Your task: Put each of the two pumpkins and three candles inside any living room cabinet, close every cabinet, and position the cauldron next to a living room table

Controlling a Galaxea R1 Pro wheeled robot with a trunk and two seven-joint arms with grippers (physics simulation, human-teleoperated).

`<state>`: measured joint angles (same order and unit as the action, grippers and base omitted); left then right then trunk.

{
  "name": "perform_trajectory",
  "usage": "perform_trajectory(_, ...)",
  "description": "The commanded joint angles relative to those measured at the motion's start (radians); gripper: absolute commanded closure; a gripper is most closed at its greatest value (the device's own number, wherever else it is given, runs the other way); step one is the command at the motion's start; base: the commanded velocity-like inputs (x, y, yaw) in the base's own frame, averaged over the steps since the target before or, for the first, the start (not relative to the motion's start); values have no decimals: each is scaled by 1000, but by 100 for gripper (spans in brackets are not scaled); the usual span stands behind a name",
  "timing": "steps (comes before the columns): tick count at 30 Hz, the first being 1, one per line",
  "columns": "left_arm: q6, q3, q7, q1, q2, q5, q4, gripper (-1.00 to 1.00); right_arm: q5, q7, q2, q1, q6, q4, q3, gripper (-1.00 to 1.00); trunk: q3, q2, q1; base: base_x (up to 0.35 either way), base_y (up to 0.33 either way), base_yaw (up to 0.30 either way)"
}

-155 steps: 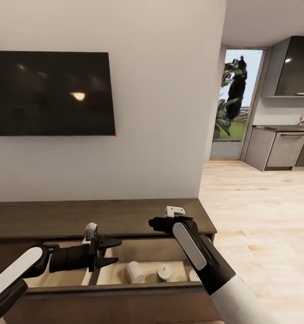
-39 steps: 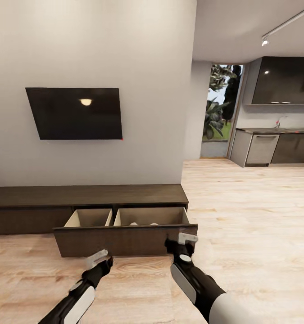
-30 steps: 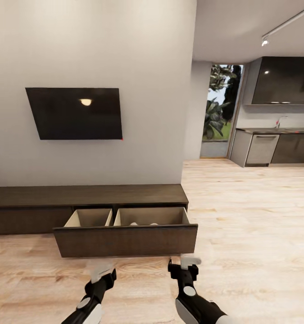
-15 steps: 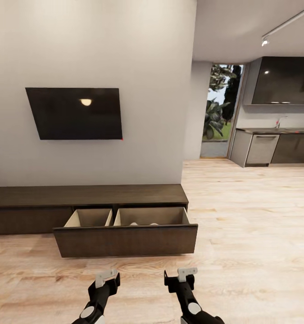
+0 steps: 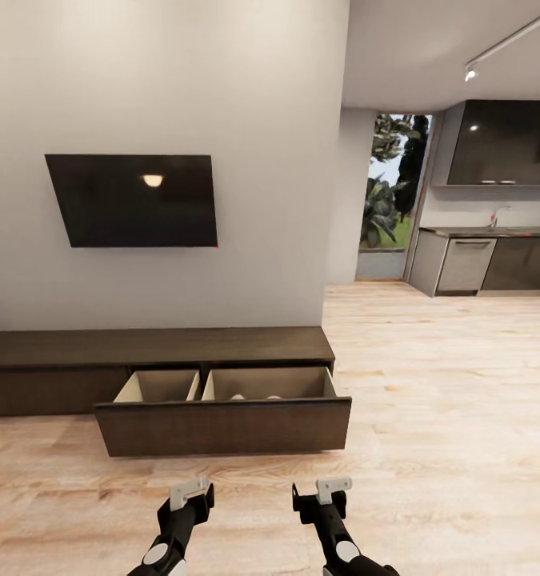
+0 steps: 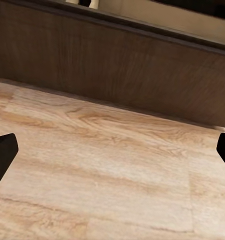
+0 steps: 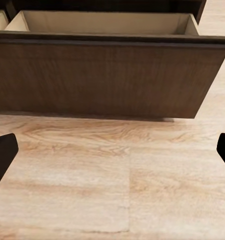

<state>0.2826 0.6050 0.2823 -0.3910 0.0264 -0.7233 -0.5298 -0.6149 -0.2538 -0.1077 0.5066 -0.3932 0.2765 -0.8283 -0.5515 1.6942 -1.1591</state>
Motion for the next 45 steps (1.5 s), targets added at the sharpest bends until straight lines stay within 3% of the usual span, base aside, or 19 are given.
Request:
perform_trajectory(1,4,9,8,-1,1,-7,-1,-100,-7,-6,0,1,-4,0,-8,-100,-4,8,-4,0,0,0)
perform_trajectory(23,4,10,6,-1,2,-5,-1,-100,-10,-5,2,1,-16,-2,-5,-100,-73,162,-88,0,0,0)
perform_trajectory(32,4,10,6,-1,3,-5,-3,-100,-75,11,4,1,-64,-35,-5,-100,-101,225,-123,0,0,0)
perform_trajectory(45,10,17,-1,5,3,0,1,-100,-83,16,0,1,-52,-60,-5,-100,-139,309,-169,0,0,0)
